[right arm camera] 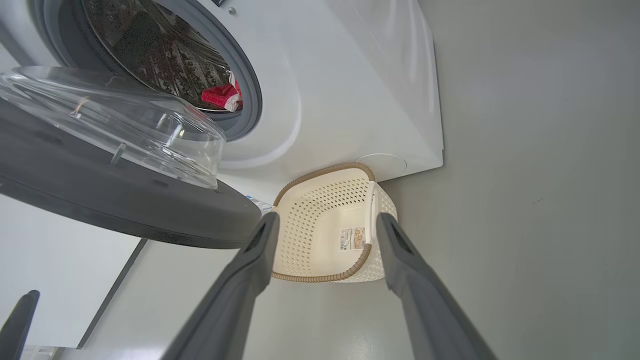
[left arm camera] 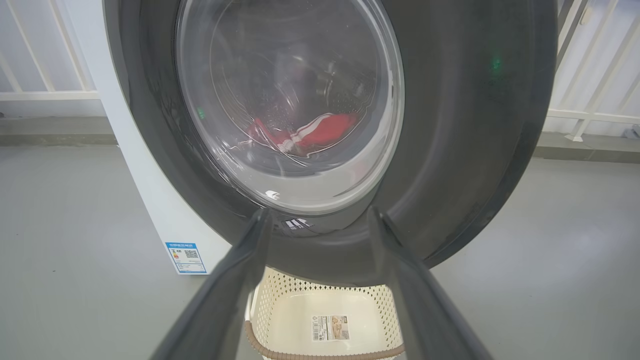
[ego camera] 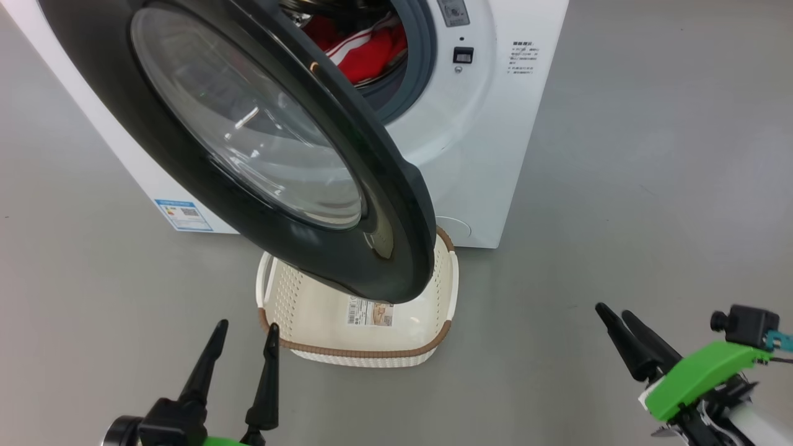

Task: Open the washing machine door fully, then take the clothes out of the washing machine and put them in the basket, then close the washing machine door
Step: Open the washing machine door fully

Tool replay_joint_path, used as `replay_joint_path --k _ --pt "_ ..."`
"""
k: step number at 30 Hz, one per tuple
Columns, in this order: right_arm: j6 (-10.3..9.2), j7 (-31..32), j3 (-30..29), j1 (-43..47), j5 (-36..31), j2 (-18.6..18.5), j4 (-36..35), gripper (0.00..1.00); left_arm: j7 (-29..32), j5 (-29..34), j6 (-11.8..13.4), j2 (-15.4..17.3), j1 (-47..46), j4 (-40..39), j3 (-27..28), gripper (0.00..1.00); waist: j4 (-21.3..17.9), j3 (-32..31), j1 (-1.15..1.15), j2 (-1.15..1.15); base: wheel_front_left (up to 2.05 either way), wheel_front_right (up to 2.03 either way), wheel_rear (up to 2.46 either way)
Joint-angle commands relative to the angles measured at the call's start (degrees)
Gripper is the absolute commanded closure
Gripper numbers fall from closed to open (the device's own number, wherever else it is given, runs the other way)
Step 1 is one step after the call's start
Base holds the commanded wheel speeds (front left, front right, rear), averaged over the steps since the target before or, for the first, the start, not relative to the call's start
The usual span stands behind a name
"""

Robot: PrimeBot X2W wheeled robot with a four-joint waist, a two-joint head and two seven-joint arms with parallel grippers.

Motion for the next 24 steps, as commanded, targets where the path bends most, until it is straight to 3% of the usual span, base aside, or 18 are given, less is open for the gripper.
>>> replay_joint_path --k 1,8,11,16,24 --pt "0.44 -3.3 1.4 1.4 -1.8 -1.9 -0.5 0.00 -0.4 0.5 -0.3 0.5 -0.2 -1.1 2.1 0.00 -0.1 0.0 0.00 0.00 0.00 0.00 0.00" --pt "0.44 -9.0 1.4 3.0 -7.9 -2.9 0.8 0.00 -0.4 0.5 -0.1 0.5 0.0 -1.2 2.7 0.00 -1.0 0.2 0.00 0.00 0.00 0.00 0.00" --pt "0.44 -9.1 -2.6 3.3 -11.7 -2.1 0.7 0.00 -0.4 0.5 0.0 0.5 0.1 -1.3 2.9 0.00 -1.4 0.3 0.00 0.00 0.00 0.00 0.00" --pt "0.44 -9.1 -16.0 7.5 -27.6 3.1 -2.4 0.00 -0.4 0.7 0.0 0.5 -0.1 -1.3 3.2 0.00 -2.2 0.5 0.00 0.00 0.00 0.00 0.00" --pt "0.44 -9.1 -28.2 12.3 -45.1 9.6 -8.8 0.00 -0.4 0.7 0.2 0.5 -0.4 -1.7 3.4 0.00 -2.2 0.5 0.00 0.00 0.00 0.00 0.00"
